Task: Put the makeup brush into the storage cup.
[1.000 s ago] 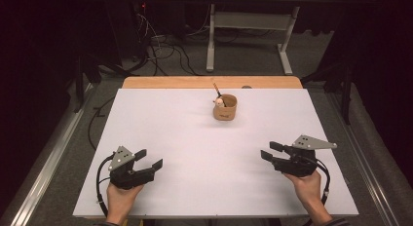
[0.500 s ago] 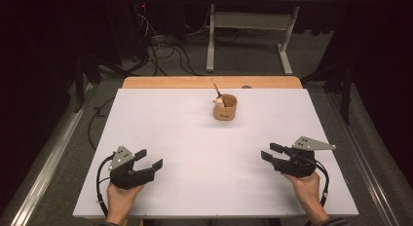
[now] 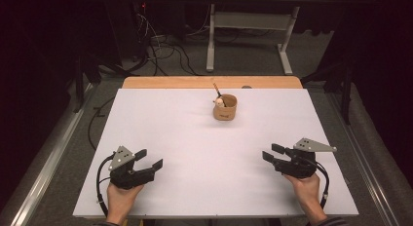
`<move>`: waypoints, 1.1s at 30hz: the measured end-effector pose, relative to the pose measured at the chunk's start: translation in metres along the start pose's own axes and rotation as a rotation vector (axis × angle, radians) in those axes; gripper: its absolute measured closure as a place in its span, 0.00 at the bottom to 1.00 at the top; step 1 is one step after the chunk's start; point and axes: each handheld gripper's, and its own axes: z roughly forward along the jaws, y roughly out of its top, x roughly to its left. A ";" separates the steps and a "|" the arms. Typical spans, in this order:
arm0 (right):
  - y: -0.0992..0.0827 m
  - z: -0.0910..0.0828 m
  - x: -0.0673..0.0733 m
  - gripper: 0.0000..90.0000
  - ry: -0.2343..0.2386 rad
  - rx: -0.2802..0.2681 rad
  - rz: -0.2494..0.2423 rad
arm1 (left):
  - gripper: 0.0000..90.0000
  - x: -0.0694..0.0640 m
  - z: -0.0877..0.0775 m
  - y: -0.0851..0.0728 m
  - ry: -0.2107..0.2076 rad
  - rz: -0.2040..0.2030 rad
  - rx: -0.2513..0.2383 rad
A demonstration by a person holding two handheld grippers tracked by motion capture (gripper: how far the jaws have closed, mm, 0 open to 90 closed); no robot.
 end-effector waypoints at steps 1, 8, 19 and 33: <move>-0.001 0.000 -0.001 0.53 -0.004 0.000 0.001 | 0.31 0.000 0.000 0.000 0.000 0.000 0.000; -0.004 0.000 -0.003 0.52 -0.017 -0.008 0.014 | 0.31 0.000 0.000 0.000 -0.001 0.000 0.000; -0.007 -0.001 -0.007 0.51 -0.051 -0.011 0.019 | 0.31 0.002 0.000 0.000 -0.011 -0.017 -0.005; -0.014 -0.003 -0.010 0.51 -0.075 -0.017 0.025 | 0.31 0.002 0.001 0.000 -0.014 -0.017 0.002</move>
